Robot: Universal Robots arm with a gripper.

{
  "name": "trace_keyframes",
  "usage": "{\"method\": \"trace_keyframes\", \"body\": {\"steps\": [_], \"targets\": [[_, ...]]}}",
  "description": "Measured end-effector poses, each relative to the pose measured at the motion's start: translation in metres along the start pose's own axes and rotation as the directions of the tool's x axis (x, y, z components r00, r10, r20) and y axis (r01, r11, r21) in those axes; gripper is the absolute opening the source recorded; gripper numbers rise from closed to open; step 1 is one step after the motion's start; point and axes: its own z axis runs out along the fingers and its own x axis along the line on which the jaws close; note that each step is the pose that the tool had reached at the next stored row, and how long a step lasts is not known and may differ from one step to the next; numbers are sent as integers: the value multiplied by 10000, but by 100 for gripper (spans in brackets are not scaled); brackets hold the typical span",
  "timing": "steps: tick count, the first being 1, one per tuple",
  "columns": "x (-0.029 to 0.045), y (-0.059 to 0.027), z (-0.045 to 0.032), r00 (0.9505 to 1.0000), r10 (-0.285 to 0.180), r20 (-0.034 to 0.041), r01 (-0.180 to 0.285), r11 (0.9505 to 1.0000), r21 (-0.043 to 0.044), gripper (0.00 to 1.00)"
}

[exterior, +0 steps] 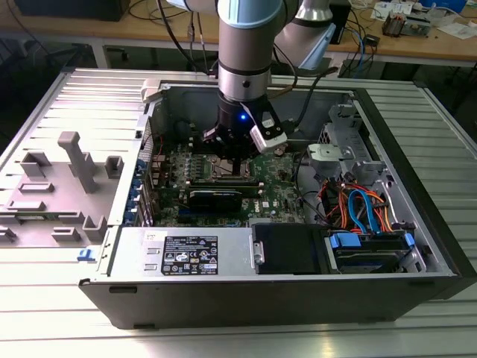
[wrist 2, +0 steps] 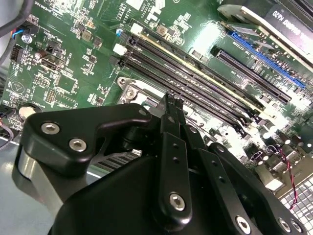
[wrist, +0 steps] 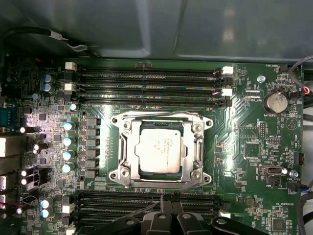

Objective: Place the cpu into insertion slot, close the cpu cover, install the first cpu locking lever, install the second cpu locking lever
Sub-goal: 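Install the second cpu locking lever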

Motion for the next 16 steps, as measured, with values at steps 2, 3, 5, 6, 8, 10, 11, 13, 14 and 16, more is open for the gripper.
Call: {"method": "trace_keyframes", "body": {"steps": [2,3,5,6,8,10,11,13,14,16], "targets": [[0,-1,0,10000,0,0,0,10000,0,11],[0,-1,0,10000,0,0,0,10000,0,11],[0,-1,0,10000,0,0,0,10000,0,11],[0,-2,0,10000,0,0,0,10000,0,11],[0,-3,0,10000,0,0,0,10000,0,11],[0,-14,0,10000,-3,0,3,10000,0,11],[0,-26,0,10000,-3,-1,3,10000,-3,11],[3,-76,1,10000,0,0,0,10000,-35,11],[3,-89,2,10000,0,0,0,10000,-38,11],[4,-94,2,10000,1,-1,-1,10000,-39,11]]}}
